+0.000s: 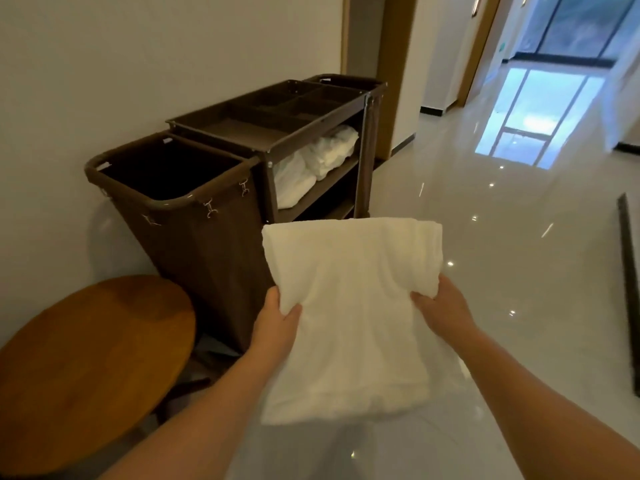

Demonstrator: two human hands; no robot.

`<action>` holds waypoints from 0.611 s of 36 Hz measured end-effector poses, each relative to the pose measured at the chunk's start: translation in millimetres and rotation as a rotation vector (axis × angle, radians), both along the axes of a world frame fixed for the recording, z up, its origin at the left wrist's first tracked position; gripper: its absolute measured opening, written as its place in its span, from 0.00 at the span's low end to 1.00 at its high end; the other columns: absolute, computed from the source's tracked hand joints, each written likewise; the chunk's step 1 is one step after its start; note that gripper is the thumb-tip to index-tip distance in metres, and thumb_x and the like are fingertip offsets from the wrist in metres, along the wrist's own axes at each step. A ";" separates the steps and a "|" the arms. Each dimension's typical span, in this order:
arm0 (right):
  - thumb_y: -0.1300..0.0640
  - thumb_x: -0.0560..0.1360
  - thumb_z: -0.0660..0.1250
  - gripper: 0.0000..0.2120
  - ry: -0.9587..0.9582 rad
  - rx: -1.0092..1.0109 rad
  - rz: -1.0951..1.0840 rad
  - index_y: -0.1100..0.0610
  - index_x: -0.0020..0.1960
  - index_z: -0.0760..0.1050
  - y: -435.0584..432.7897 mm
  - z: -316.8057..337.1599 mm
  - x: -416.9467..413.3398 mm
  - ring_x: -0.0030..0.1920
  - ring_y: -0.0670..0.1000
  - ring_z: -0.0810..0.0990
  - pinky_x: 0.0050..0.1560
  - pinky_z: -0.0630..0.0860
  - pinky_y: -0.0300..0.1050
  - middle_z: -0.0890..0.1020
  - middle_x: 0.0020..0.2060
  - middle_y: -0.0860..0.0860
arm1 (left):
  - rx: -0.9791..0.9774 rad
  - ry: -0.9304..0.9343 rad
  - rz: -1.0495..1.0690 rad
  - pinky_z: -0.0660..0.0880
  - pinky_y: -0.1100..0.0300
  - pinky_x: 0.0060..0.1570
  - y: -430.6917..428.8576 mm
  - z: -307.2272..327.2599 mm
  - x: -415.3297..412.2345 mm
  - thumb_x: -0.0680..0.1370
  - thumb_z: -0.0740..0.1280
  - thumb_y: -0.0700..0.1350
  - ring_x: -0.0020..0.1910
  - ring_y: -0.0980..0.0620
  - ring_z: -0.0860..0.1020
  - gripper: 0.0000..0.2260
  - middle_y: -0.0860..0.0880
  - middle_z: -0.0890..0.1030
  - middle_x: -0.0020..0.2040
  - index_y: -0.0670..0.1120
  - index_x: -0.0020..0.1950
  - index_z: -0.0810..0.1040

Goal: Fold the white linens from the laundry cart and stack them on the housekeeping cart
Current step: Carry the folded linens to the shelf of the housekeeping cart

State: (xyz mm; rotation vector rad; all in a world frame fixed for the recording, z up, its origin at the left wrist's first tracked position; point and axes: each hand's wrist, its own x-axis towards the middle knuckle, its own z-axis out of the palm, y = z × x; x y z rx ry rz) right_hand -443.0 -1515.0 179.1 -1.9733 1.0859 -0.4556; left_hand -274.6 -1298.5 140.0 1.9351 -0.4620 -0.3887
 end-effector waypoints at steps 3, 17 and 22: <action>0.60 0.73 0.69 0.21 0.014 -0.007 -0.030 0.56 0.66 0.72 -40.9 -5.4 -4.0 0.59 0.59 0.77 0.52 0.70 0.46 0.80 0.58 0.56 | -0.018 0.037 -0.009 0.73 0.58 0.52 -41.6 -5.0 -4.0 0.79 0.66 0.43 0.51 0.51 0.77 0.11 0.51 0.78 0.53 0.52 0.58 0.69; 0.56 0.76 0.65 0.22 0.180 0.001 0.040 0.52 0.69 0.69 -212.1 -59.6 85.4 0.60 0.58 0.76 0.52 0.68 0.44 0.79 0.60 0.53 | 0.007 0.198 0.033 0.74 0.55 0.54 -213.8 -81.4 66.5 0.79 0.65 0.43 0.53 0.49 0.77 0.12 0.50 0.78 0.56 0.50 0.61 0.69; 0.58 0.75 0.66 0.22 0.205 0.052 0.068 0.52 0.69 0.70 -260.1 -78.9 116.8 0.60 0.58 0.77 0.52 0.68 0.43 0.79 0.60 0.53 | 0.072 0.217 0.059 0.73 0.55 0.55 -254.0 -95.2 92.1 0.79 0.65 0.43 0.54 0.49 0.76 0.14 0.50 0.76 0.58 0.50 0.63 0.68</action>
